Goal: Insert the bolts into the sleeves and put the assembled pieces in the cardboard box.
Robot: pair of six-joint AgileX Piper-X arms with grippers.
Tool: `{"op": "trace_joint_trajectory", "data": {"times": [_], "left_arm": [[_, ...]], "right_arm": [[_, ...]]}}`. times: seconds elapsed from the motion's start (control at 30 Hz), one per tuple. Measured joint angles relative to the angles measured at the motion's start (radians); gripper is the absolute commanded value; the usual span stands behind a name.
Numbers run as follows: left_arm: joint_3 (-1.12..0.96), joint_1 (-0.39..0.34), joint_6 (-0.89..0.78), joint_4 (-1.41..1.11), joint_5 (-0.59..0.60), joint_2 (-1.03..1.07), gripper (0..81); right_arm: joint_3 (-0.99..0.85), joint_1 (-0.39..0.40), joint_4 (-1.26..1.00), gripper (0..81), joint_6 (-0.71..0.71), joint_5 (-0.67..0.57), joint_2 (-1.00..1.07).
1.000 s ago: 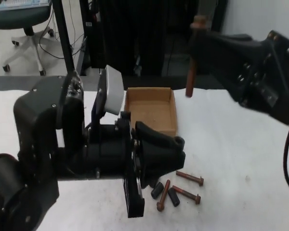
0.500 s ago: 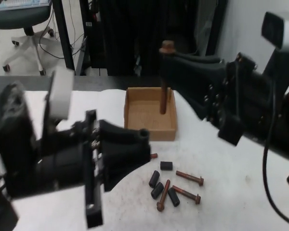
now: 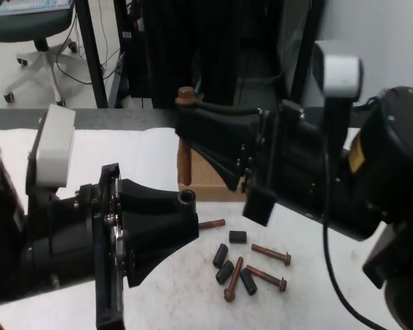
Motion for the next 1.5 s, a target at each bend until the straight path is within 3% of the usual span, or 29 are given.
{"op": "trace_joint_trajectory", "data": {"times": [0.27, 0.53, 1.5], "left_arm": [[0.0, 0.0, -0.001, 0.0, -0.024, 0.0, 0.3], [0.0, 0.044, -0.001, 0.011, -0.033, 0.035, 0.3], [-0.002, 0.049, -0.065, -0.101, 0.012, 0.107, 0.3]], "right_arm": [[-0.006, 0.0, -0.022, 0.8, -0.002, 0.002, 0.01], [-0.008, -0.038, -0.083, 0.8, -0.001, -0.047, 0.01], [-0.008, -0.019, 0.0, 0.8, -0.073, -0.099, 0.01]]}}
